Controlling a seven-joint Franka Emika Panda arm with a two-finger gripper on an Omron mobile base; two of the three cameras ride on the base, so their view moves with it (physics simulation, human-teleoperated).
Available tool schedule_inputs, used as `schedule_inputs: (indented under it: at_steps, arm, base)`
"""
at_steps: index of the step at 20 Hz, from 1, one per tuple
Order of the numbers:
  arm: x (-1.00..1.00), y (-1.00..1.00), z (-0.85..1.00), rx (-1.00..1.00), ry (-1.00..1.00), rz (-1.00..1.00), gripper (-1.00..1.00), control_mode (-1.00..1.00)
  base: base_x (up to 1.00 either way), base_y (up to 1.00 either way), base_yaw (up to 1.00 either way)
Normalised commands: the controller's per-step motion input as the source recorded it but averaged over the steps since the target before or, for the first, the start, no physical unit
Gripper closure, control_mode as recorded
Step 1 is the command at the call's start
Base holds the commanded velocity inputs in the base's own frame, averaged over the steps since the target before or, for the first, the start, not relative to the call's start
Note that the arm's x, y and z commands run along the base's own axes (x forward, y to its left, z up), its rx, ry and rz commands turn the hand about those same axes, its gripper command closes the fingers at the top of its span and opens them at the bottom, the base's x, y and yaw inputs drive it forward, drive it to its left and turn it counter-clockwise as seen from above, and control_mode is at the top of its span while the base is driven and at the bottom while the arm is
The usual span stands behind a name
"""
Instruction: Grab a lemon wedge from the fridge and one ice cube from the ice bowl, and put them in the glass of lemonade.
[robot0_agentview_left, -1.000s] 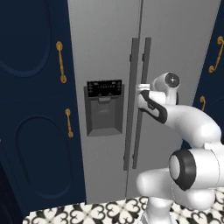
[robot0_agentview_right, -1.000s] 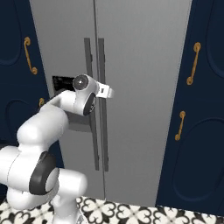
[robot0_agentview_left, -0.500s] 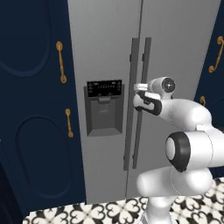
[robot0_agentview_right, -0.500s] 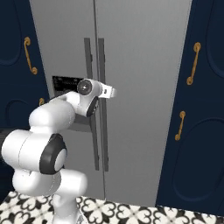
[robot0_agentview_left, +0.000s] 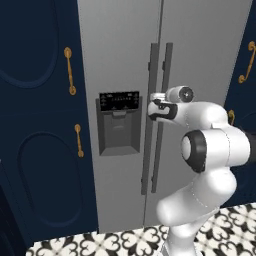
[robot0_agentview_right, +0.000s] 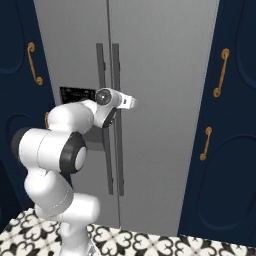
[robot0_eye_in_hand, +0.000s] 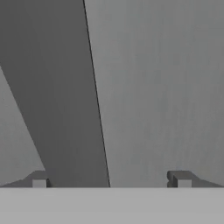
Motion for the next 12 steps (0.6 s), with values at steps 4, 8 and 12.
schedule_inputs:
  at_steps: [4, 8, 12]
  arm:
    - [0.6, 0.0, -0.17, 0.0, 0.0, 0.0, -1.0, -1.0]
    - [0.62, -0.01, -0.08, 0.0, 0.0, 0.0, -1.0, -1.0]
    - [0.52, -0.02, -0.01, 0.0, 0.07, 0.0, 1.0, -1.0]
  base:
    - [0.0, 0.0, 0.0]
    - [0.0, 0.0, 0.0]
    - [0.0, 0.0, 0.0]
